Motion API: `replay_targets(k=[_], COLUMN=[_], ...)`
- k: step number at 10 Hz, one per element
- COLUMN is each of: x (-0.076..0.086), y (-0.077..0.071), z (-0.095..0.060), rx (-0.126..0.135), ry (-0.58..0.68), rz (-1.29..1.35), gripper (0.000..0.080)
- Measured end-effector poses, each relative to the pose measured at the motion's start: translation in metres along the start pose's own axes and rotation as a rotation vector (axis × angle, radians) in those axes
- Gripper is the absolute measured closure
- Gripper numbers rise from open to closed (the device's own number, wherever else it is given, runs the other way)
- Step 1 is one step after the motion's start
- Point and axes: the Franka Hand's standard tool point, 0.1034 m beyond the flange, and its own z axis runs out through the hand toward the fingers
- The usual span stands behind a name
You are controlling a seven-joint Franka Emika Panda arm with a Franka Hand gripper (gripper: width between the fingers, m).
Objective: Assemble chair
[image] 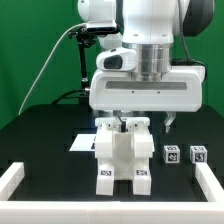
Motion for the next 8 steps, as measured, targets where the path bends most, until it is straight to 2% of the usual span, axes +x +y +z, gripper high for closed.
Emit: replay_targets(k=[3,5,6,7,8], x=[-0.002,-0.007,-0.013,-0.022,-0.026], y=[-0.002,-0.019,-0.032,-0.050,-0.062], z=[-0.002,-0.032,-0.046,-0.067,-0.081], rx=[0.002,0.020,0.030,0.044,0.048], ry=[-0.012,-0.042,-0.045,-0.052,-0.050], rz=[0.011,0.047,0.058,0.068,0.076], gripper=[0.0150,0.0150,0.0150,0.0150,0.0150])
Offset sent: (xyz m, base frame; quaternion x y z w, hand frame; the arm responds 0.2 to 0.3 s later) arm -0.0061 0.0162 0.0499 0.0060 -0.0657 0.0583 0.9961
